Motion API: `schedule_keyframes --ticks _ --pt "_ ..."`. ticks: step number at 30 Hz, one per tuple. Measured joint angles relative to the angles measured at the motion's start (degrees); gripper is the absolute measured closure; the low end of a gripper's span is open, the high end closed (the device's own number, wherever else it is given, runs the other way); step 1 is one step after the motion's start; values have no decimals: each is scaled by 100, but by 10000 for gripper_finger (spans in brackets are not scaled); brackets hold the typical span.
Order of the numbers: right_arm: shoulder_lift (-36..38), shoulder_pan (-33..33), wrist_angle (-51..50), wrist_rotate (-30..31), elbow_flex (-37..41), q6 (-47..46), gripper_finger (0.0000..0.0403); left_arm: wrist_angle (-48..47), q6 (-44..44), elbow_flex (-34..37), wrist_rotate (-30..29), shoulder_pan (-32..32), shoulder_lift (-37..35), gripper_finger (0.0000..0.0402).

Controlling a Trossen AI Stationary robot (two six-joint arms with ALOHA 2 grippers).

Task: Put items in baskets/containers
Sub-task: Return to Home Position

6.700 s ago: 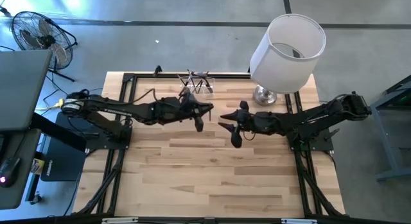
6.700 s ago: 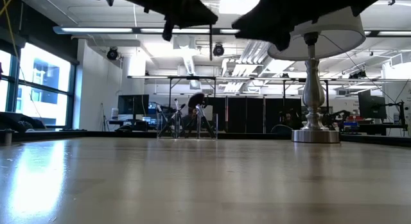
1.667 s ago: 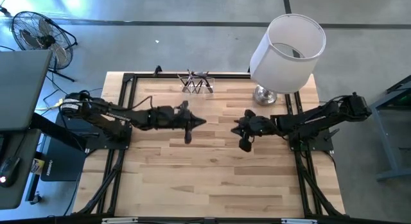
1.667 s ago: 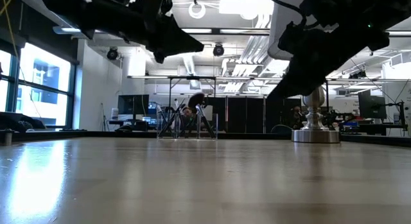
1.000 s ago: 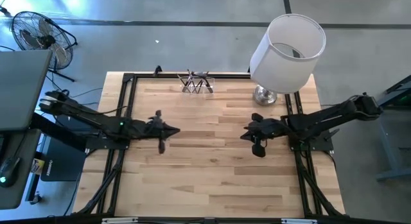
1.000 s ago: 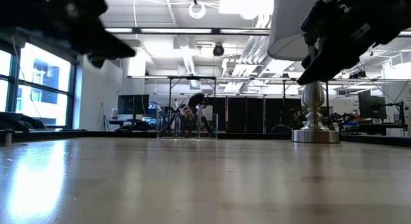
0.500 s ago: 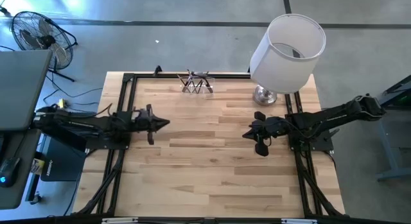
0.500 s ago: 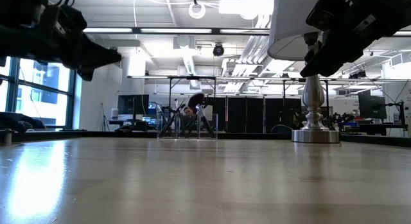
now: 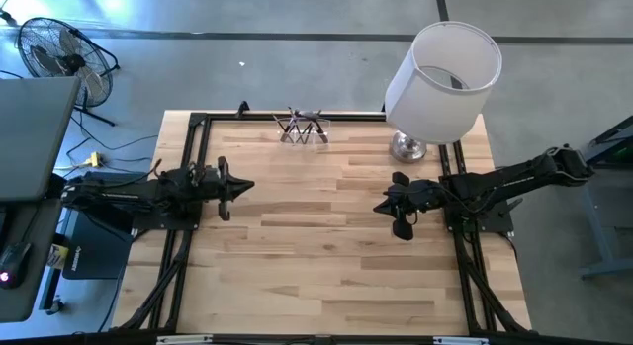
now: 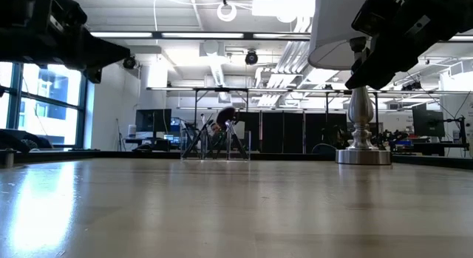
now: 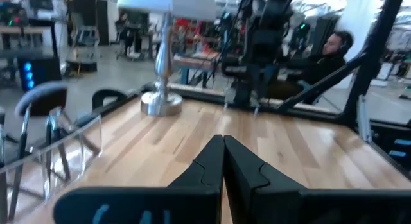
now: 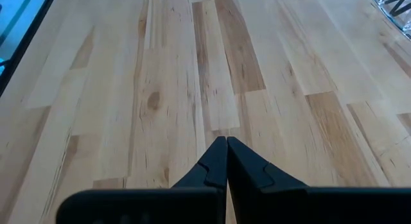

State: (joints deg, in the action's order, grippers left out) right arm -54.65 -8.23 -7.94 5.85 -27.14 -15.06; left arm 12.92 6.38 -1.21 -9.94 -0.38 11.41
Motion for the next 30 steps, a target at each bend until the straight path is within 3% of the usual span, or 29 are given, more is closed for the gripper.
schedule_keyframes --ticks 10,24,30 --pt "0 0 2 0 0 0 401 -541 -259 7 18 0 -1137 401" --pt "0 -2 7 -39 0 -49 402 -1233 -358 -17 180 0 -1103 401" --pt "0 -2 85 -42 0 0 401 -1302 -287 -24 544 0 -1103 401"
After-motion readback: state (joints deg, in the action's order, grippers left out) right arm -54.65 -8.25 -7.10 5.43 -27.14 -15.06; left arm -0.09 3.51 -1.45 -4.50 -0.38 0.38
